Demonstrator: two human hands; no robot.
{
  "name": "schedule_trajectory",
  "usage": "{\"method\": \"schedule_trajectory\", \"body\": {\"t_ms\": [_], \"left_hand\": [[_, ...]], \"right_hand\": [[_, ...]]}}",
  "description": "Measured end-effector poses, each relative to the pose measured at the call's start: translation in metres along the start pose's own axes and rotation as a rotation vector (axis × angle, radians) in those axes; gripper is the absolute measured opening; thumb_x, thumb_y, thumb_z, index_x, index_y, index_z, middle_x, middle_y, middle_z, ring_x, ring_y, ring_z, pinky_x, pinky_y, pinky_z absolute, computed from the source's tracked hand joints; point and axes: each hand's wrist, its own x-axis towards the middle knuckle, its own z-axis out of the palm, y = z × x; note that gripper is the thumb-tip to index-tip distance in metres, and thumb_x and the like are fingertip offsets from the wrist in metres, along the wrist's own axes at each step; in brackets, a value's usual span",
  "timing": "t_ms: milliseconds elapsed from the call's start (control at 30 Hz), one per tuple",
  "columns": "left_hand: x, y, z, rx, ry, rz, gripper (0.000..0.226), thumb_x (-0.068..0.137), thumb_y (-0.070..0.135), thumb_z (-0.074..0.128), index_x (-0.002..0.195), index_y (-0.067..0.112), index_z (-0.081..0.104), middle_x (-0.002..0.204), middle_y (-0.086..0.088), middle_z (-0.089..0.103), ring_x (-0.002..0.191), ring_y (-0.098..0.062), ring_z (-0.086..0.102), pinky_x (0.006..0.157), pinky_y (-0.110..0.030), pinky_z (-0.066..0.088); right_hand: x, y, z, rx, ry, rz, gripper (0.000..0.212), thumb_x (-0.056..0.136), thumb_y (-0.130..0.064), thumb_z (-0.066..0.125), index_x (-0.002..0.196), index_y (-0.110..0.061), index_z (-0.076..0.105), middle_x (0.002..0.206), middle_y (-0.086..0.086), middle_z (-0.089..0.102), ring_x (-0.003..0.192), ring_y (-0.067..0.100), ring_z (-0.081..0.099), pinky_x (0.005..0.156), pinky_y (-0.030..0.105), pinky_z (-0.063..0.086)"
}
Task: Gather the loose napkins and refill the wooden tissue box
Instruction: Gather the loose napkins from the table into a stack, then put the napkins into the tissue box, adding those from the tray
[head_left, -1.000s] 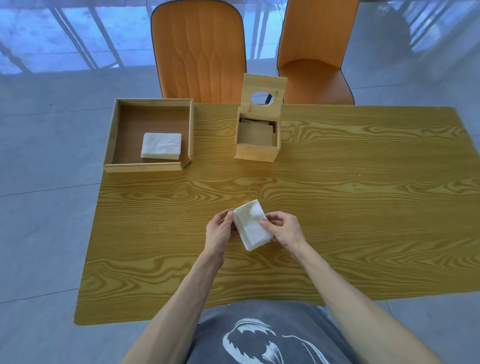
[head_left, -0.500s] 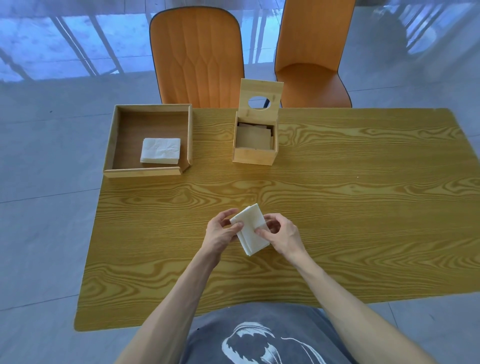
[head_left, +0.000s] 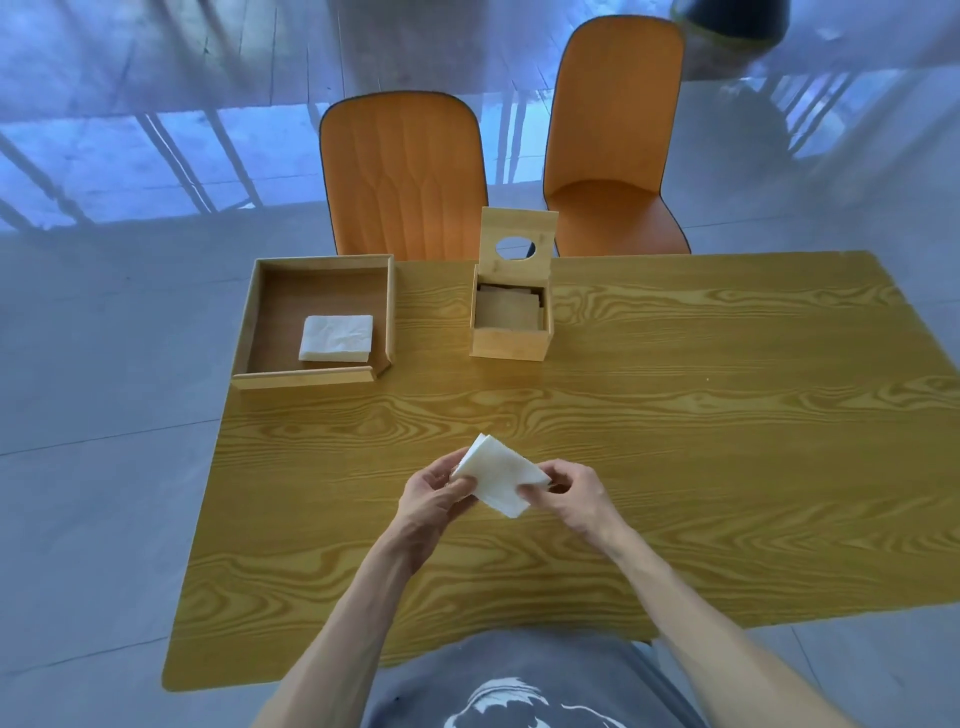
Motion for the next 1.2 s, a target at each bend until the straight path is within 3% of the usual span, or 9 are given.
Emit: {"method": "schedule_trajectory", "body": {"t_ms": [67,133,200,300,400,567,733,933,1200], "left_hand": [[-0.003,0.003,-0.001,0.224,0.021,0.05,0.035,0.089,0.002,0.062,0.119,0.018,0.069,0.101,-0.002,0.075,0.094,-0.011,0.067,0.085,-0.02,0.05],[-0.004,0.005,-0.001,0.392,0.069,0.109,0.028,0.088,0.008,0.067,0.113,0.02,0.071,0.101,-0.002,0.076,0.096,-0.012,0.068,0.078,-0.014,0.05],[-0.003,0.005,-0.003,0.587,0.122,0.202,0.026,0.085,0.014,0.071,0.109,0.024,0.072,0.104,0.003,0.075,0.101,-0.012,0.066,0.081,-0.017,0.051],[0.002,0.005,-0.007,0.937,0.193,0.311,0.034,0.078,0.018,0.075,0.109,0.03,0.071,0.11,0.012,0.068,0.097,-0.011,0.06,0.085,-0.025,0.047],[0.001,0.007,-0.007,1.057,0.187,0.295,0.039,0.079,0.022,0.074,0.115,0.033,0.066,0.11,0.014,0.064,0.087,-0.01,0.059,0.078,-0.028,0.05],[0.001,0.008,-0.002,1.023,0.197,0.305,0.027,0.081,0.019,0.073,0.106,0.027,0.07,0.101,0.012,0.067,0.07,-0.004,0.059,0.07,-0.026,0.052],[0.003,0.011,0.004,0.972,0.15,0.303,0.033,0.077,0.02,0.075,0.108,0.031,0.068,0.104,0.014,0.068,0.076,0.003,0.065,0.069,-0.016,0.049],[0.004,0.009,0.005,0.929,0.178,0.303,0.022,0.082,0.019,0.073,0.093,0.037,0.067,0.099,0.017,0.07,0.079,0.001,0.067,0.077,-0.028,0.055],[0.015,0.01,0.006,0.91,0.174,0.271,0.018,0.083,0.029,0.074,0.099,0.036,0.069,0.096,0.02,0.07,0.082,0.001,0.068,0.077,-0.03,0.057]], "right_hand": [[-0.002,-0.003,-0.001,-0.031,0.056,-0.037,0.021,0.073,-0.028,0.083,0.091,-0.02,0.075,0.085,-0.002,0.076,0.069,0.006,0.063,0.068,0.026,0.051],[-0.003,-0.006,-0.001,-0.084,0.111,-0.093,0.02,0.074,-0.026,0.084,0.092,-0.021,0.074,0.079,-0.006,0.073,0.062,-0.001,0.057,0.063,0.02,0.049],[-0.003,-0.009,0.0,-0.158,0.138,-0.161,0.019,0.075,-0.024,0.084,0.091,-0.023,0.074,0.075,-0.011,0.07,0.059,-0.002,0.056,0.061,0.016,0.047],[-0.002,-0.01,0.001,-0.3,0.104,-0.204,0.02,0.076,-0.026,0.082,0.092,-0.03,0.071,0.079,-0.018,0.069,0.063,-0.001,0.059,0.065,0.018,0.048],[-0.003,-0.009,0.004,-0.423,0.09,-0.22,0.025,0.078,-0.028,0.078,0.101,-0.028,0.072,0.091,-0.018,0.07,0.078,0.004,0.062,0.074,0.024,0.051],[-0.003,-0.012,0.006,-0.44,0.14,-0.227,0.014,0.08,-0.025,0.076,0.094,-0.027,0.074,0.084,-0.018,0.07,0.075,0.003,0.062,0.073,0.025,0.051],[-0.003,-0.01,0.0,-0.418,0.139,-0.237,0.023,0.08,-0.027,0.078,0.101,-0.032,0.071,0.088,-0.022,0.069,0.072,-0.001,0.065,0.07,0.015,0.05],[-0.001,-0.008,-0.002,-0.339,0.182,-0.239,0.013,0.081,-0.023,0.077,0.093,-0.029,0.075,0.085,-0.017,0.073,0.076,0.002,0.067,0.071,0.019,0.054],[0.005,-0.004,-0.011,-0.306,0.147,-0.186,0.012,0.082,-0.027,0.076,0.093,-0.033,0.073,0.084,-0.019,0.073,0.076,0.005,0.068,0.074,0.026,0.056]]}}
